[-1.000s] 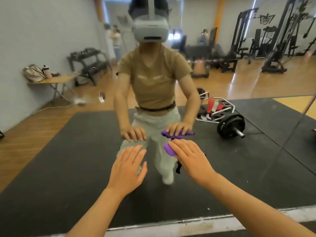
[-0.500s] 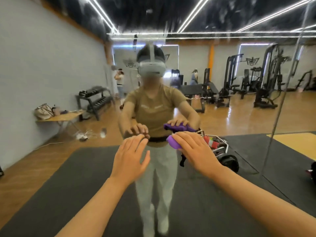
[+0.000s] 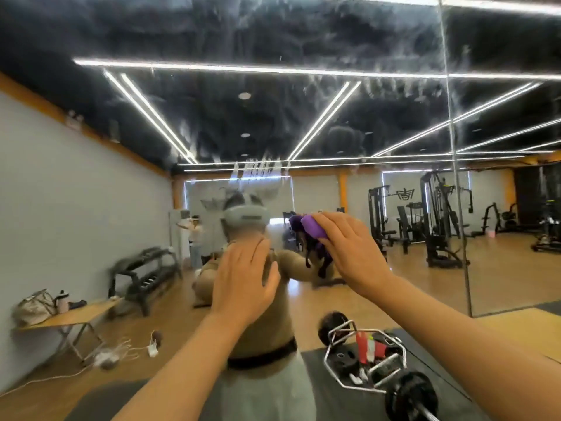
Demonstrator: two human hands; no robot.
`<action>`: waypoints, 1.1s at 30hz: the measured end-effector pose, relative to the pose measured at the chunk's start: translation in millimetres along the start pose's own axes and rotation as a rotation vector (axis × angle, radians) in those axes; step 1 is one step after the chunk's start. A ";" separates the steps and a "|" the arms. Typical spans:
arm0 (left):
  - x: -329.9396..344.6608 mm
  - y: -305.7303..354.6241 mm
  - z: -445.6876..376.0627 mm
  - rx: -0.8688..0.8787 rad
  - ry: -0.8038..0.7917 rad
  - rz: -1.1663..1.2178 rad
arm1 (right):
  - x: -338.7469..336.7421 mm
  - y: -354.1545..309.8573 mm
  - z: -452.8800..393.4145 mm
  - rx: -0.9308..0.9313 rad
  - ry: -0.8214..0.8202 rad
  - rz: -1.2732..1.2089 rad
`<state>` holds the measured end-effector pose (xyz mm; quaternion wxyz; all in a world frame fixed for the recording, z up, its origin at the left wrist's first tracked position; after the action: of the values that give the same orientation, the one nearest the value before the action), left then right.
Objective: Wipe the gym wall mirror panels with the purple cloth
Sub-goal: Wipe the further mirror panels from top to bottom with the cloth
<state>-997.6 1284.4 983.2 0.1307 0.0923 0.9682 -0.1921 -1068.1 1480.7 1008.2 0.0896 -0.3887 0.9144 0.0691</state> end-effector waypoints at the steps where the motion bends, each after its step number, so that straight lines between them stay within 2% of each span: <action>1: -2.2 -2.3 -11.5 -0.003 0.016 -0.016 | -4.9 3.2 -12.6 0.005 0.012 0.006; 5: -3.1 -10.3 -54.1 -0.058 0.037 -0.009 | -23.4 19.9 -62.6 0.005 0.045 0.039; 11: 1.9 -14.6 -106.9 -0.110 0.113 0.021 | -41.7 43.1 -128.2 -0.002 0.215 0.125; 17: 13.6 -10.5 -155.4 -0.150 0.127 -0.008 | -32.3 81.2 -152.1 0.055 0.238 0.089; 22: 46.3 -16.7 -175.4 -0.165 0.126 -0.114 | -1.4 96.0 -145.2 0.022 0.177 -0.030; 25: 60.9 -22.7 -173.5 -0.112 0.160 -0.205 | 10.7 97.3 -140.1 0.060 0.130 -0.128; 33: 63.3 -27.1 -170.9 -0.071 0.237 -0.273 | 15.9 86.0 -161.7 -0.010 0.210 -0.007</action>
<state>-1101.0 1335.6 1126.9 -0.0084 -0.0226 0.9866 -0.1615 -1159.0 1497.0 1167.1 -0.0086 -0.3974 0.9171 0.0320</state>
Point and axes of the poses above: each hand's wrist, its own z-axis away from the middle knuckle, its own x-axis out of the palm, y = z × x, the point moved 4 cm from there along -z, towards the middle knuckle, and after that the axes turned 13 degrees about x, right-handed, at the moved point
